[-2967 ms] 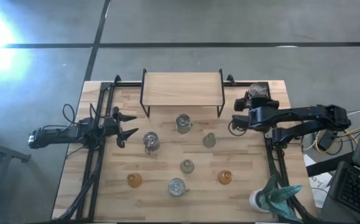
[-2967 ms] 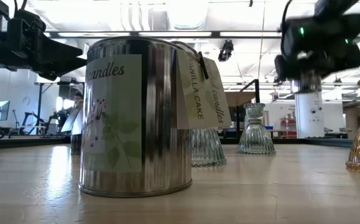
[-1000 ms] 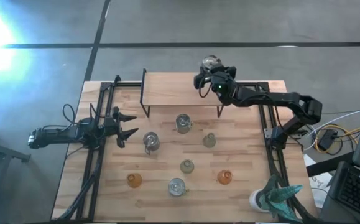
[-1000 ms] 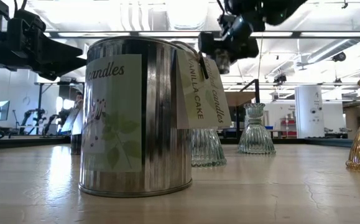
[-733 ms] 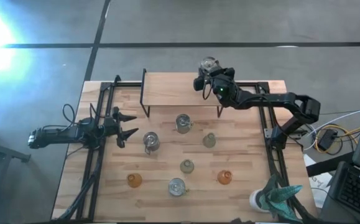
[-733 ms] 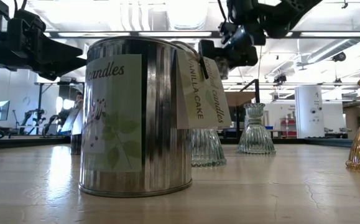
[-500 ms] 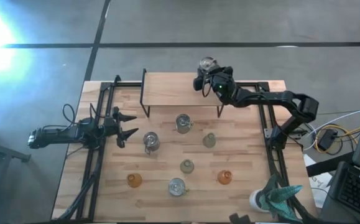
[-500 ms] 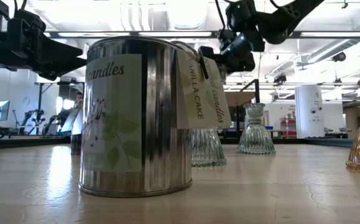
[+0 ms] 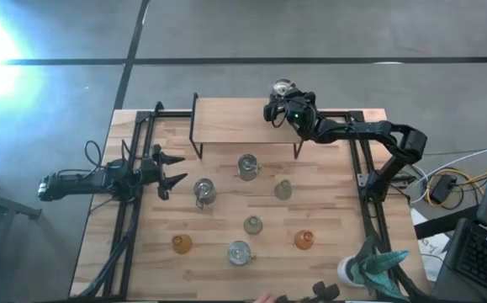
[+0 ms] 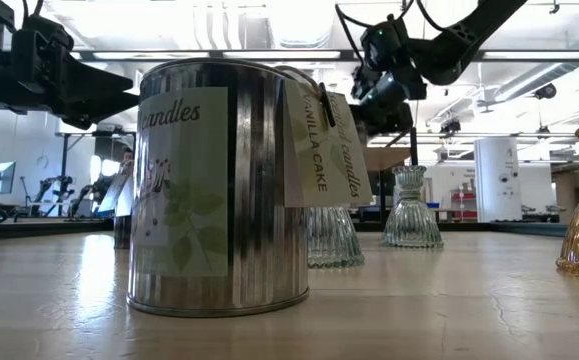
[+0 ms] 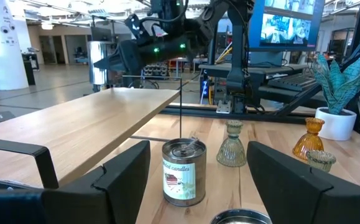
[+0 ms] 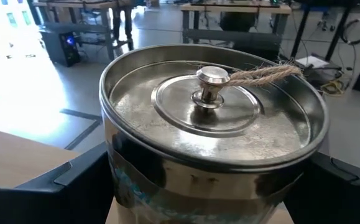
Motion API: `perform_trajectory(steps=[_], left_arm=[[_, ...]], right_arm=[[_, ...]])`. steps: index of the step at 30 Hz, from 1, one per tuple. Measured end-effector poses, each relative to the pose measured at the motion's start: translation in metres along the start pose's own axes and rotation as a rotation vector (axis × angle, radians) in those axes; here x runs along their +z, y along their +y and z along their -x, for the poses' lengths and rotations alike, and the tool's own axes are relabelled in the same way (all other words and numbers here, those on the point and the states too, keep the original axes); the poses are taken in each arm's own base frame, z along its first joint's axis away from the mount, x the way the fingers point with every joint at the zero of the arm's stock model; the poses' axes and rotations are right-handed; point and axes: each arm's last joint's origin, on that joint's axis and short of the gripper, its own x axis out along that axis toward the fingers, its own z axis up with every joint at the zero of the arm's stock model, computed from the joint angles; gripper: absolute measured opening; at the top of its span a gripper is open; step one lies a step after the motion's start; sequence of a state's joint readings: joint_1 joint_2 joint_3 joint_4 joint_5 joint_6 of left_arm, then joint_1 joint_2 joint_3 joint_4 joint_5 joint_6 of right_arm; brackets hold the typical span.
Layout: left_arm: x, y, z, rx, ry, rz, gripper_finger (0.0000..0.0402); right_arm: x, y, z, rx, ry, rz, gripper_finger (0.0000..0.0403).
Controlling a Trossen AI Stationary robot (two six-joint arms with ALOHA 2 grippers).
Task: Pick & Place candle stick holders
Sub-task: Put the right brown scented candle on the shelf
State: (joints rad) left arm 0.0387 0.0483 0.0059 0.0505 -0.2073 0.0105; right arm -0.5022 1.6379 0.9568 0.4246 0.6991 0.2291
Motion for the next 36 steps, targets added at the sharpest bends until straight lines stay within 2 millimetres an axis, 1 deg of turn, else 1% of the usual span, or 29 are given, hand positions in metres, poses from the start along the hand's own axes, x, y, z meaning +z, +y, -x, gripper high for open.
perform_trajectory(steps=[9,22,36], left_arm=[[0.0000,0.0000,0.0000,0.000,0.000,0.000,0.0273],[0.0000,0.0000,0.0000,0.000,0.000,0.000,0.0273],[0.0000,0.0000,0.0000,0.000,0.000,0.000,0.0273]], right_arm=[[-0.0030,-0.0079,-0.0054,0.013,0.021,-0.027,0.0352],[-0.0082,-0.0047,-0.0018,0.049,0.072,0.009,0.0351],[-0.0107,-0.0079,0.0009,0.007,0.105,0.037,0.0356]])
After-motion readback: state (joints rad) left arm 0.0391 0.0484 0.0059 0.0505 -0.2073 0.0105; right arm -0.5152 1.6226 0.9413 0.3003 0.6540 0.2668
